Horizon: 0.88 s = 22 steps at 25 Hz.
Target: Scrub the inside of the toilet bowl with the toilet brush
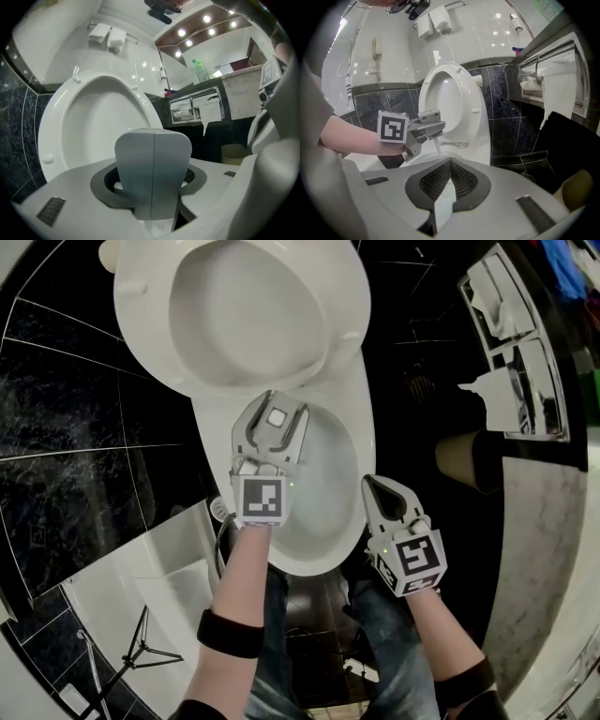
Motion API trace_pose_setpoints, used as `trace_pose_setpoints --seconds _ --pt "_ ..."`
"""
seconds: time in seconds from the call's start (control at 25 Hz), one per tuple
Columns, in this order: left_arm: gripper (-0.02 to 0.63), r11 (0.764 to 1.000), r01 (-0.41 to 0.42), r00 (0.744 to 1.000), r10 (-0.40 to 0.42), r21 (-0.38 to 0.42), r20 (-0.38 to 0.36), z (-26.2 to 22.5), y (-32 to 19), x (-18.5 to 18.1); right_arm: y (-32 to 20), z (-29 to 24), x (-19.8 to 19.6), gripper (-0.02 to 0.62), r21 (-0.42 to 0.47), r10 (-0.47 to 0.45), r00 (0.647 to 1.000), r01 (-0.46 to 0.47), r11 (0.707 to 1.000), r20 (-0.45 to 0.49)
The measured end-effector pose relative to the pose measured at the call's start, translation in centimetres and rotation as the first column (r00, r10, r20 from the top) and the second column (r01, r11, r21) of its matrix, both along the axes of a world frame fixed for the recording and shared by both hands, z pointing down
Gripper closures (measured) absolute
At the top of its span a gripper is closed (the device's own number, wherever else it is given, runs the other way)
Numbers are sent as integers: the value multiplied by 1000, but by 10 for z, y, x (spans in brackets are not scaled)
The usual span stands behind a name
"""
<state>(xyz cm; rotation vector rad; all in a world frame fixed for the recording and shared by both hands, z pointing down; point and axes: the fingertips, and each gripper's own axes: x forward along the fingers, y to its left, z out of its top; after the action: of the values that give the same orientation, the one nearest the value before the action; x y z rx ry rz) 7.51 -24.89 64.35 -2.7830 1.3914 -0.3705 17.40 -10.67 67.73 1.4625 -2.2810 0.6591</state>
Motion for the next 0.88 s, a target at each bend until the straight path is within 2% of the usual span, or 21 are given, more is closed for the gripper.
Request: trace_pose_setpoints --seconds 0.2,0.4,0.6,0.88 --pt "370 1000 -8 997 9 13 -74 -11 -4 37 2 -1 15 589 0 21 1000 -21 1000 0" --pt "370 1000 -19 987 16 -17 -158 -14 7 70 4 -6 31 589 12 40 999 -40 999 2" --pt "370 997 -70 980 60 -44 -192 -11 35 94 9 -8 48 589 8 68 998 -68 998 3" --pt "370 988 -125 974 105 -90 -203 -10 91 99 18 -14 52 589 4 74 997 -74 997 9"
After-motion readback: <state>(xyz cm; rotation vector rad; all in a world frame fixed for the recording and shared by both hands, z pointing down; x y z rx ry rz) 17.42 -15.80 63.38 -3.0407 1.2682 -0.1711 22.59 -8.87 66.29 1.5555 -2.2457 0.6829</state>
